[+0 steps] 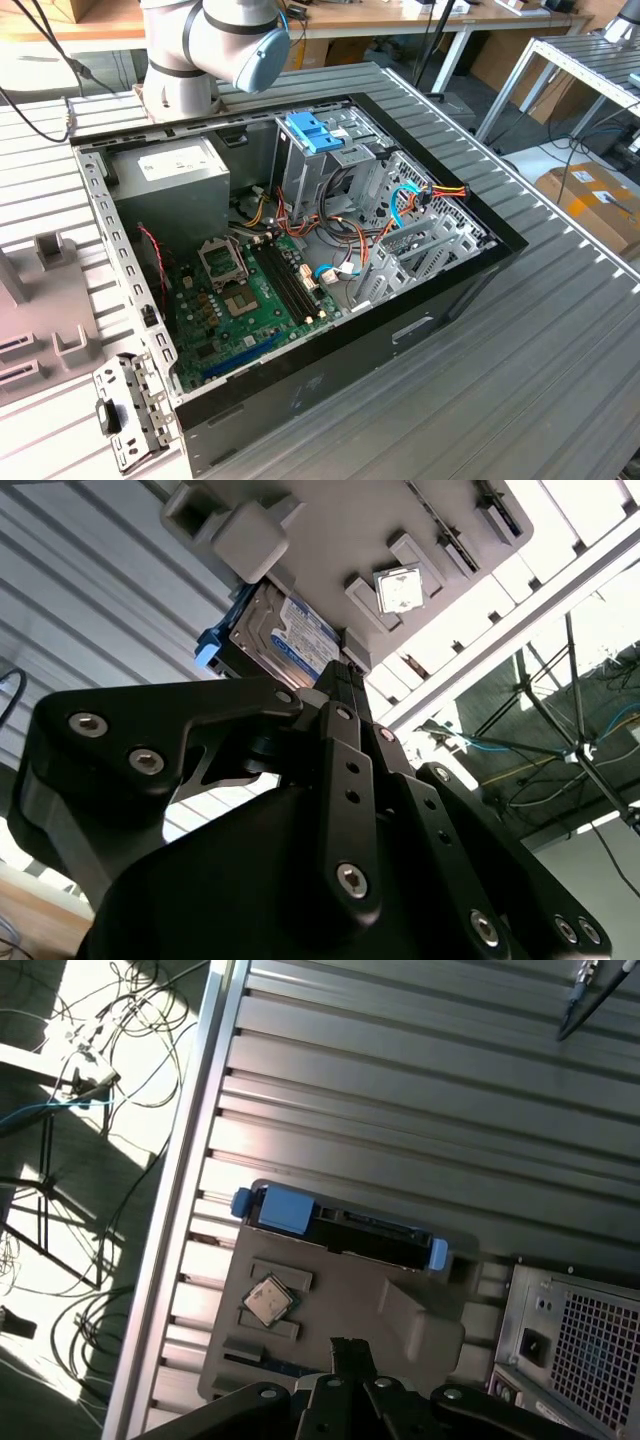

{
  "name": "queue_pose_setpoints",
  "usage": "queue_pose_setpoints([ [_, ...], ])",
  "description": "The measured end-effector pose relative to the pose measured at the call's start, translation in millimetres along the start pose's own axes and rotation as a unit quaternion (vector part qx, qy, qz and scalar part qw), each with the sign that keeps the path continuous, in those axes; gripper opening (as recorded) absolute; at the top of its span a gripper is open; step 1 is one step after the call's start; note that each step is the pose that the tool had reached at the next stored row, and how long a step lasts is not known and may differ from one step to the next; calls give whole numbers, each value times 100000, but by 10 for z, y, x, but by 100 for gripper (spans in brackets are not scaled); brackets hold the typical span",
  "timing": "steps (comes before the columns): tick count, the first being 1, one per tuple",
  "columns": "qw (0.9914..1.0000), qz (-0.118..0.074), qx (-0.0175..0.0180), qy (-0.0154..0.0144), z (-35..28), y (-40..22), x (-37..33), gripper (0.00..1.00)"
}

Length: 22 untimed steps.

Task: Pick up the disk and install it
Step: 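Pick up the disk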

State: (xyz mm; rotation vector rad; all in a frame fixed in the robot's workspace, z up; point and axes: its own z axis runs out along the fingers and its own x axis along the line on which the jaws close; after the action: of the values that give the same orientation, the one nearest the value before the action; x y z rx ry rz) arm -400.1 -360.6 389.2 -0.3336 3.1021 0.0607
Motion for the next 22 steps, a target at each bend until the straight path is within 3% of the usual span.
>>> queue_pose_setpoints([
  [22, 99886, -4758, -122, 173, 0, 0, 0, 11],
])
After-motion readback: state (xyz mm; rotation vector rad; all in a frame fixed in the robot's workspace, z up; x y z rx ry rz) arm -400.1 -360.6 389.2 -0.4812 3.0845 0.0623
